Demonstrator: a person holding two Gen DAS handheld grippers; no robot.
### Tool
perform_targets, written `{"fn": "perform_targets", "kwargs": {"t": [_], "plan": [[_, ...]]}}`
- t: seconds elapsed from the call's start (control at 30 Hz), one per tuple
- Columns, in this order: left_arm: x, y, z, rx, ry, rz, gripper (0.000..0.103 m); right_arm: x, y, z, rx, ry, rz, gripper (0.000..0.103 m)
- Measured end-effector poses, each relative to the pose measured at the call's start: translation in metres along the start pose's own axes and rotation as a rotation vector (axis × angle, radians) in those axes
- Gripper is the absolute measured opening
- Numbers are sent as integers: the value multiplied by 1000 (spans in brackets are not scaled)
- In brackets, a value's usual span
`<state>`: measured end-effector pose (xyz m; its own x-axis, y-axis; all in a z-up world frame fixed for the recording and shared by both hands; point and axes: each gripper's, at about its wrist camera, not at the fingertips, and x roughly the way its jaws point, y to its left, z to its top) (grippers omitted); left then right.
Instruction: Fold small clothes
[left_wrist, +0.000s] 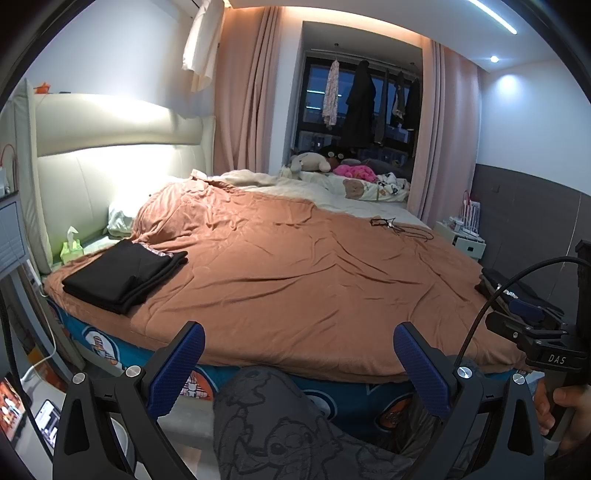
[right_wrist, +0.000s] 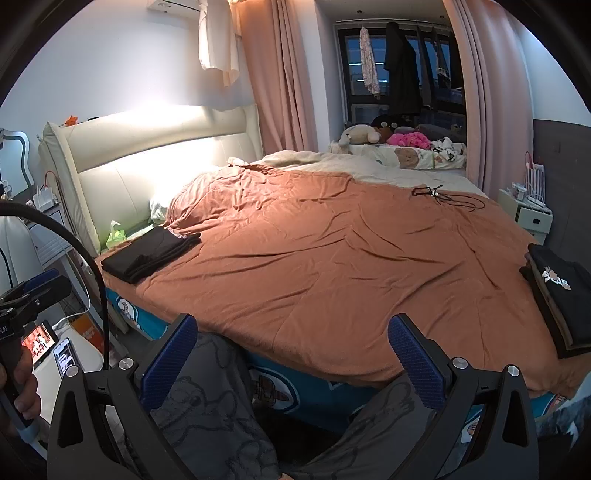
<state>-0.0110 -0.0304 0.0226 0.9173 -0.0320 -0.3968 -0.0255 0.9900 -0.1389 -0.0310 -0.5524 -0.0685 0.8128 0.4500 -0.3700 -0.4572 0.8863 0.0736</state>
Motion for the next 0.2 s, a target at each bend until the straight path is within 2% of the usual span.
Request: {"fn": "perform_targets", "kwargs": {"t": [0.2], "plan": [[-5,-1,1,5,-2,1,103,-1,-1,0,13,-3,2,103]]}}
